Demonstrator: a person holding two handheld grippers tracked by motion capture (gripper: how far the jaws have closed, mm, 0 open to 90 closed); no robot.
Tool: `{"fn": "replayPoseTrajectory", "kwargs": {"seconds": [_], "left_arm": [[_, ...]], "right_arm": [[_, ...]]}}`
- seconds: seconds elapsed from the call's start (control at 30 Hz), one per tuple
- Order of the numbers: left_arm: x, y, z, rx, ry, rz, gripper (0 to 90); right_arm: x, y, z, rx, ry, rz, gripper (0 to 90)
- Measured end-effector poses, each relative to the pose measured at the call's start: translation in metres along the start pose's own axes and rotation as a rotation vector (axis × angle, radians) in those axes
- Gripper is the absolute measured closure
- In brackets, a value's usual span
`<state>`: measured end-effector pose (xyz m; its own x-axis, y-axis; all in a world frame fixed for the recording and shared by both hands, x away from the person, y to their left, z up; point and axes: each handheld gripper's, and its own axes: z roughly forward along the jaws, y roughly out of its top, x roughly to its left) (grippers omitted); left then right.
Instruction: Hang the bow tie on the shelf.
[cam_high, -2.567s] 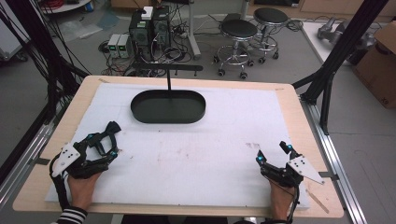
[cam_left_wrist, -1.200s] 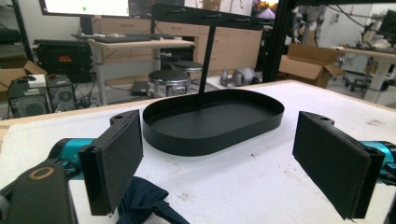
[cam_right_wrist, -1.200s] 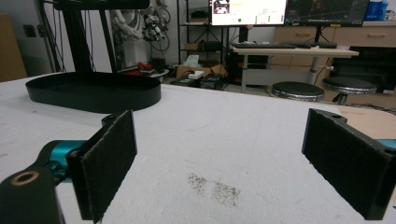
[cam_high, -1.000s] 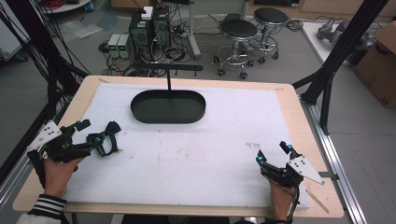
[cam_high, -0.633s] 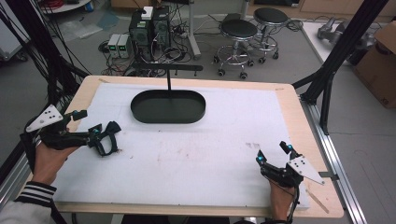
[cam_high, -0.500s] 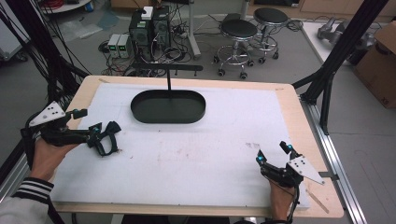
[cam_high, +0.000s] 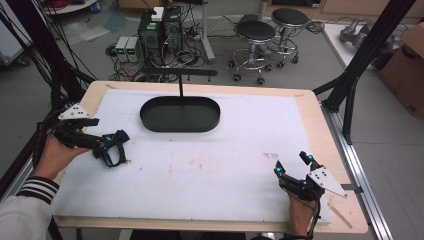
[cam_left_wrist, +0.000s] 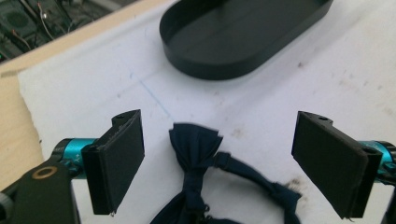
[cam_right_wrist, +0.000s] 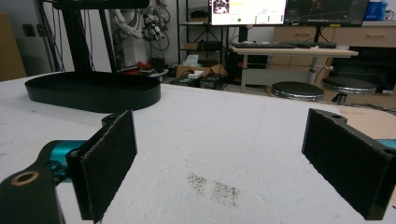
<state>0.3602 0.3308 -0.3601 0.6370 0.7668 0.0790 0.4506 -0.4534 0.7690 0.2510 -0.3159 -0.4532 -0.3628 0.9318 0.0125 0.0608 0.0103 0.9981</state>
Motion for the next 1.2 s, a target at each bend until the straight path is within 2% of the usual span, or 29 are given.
{"fn": "replayPoseTrajectory", "kwargs": {"seconds": [0.13, 0.27, 0.33, 0.43, 0.63, 0.73, 0.87, 0.93, 1.1, 1.2], "left_arm": [[0.002, -0.001, 0.007, 0.067, -0.011, -0.002, 18.7], [0.005, -0.002, 0.014, 0.172, -0.014, 0.042, 21.3], [0.006, -0.003, 0.016, 0.202, -0.008, 0.053, 21.3], [0.009, -0.004, 0.020, 0.233, 0.008, 0.064, 21.3], [0.013, -0.007, 0.030, 0.285, 0.003, 0.054, 23.3], [0.013, -0.008, 0.036, 0.304, 0.015, 0.049, 24.5], [0.015, -0.011, 0.042, 0.338, 0.006, 0.047, 29.1], [0.016, -0.012, 0.043, 0.351, -0.012, 0.048, 35.4], [0.012, -0.012, 0.048, 0.395, 0.027, 0.049, 37.6], [0.013, -0.013, 0.050, 0.404, 0.015, 0.032, 40.3]], "right_arm": [[0.000, 0.000, 0.000, 0.002, -0.001, 0.000, 9.2], [0.000, 0.000, 0.000, 0.002, 0.000, 0.000, 9.2], [0.000, 0.000, 0.000, 0.002, -0.001, 0.000, 9.2], [0.000, 0.000, 0.000, 0.001, 0.000, 0.001, 9.2], [0.000, 0.000, 0.000, 0.001, 0.001, 0.006, 9.1], [0.000, 0.000, 0.000, 0.001, 0.000, 0.002, 9.2], [0.000, 0.000, 0.000, 0.000, 0.001, 0.001, 9.2], [0.000, 0.000, 0.000, 0.000, -0.002, 0.001, 9.2], [0.000, 0.000, 0.000, -0.001, -0.002, 0.001, 9.2], [0.000, 0.000, 0.000, -0.004, -0.003, 0.001, 9.2]]}}
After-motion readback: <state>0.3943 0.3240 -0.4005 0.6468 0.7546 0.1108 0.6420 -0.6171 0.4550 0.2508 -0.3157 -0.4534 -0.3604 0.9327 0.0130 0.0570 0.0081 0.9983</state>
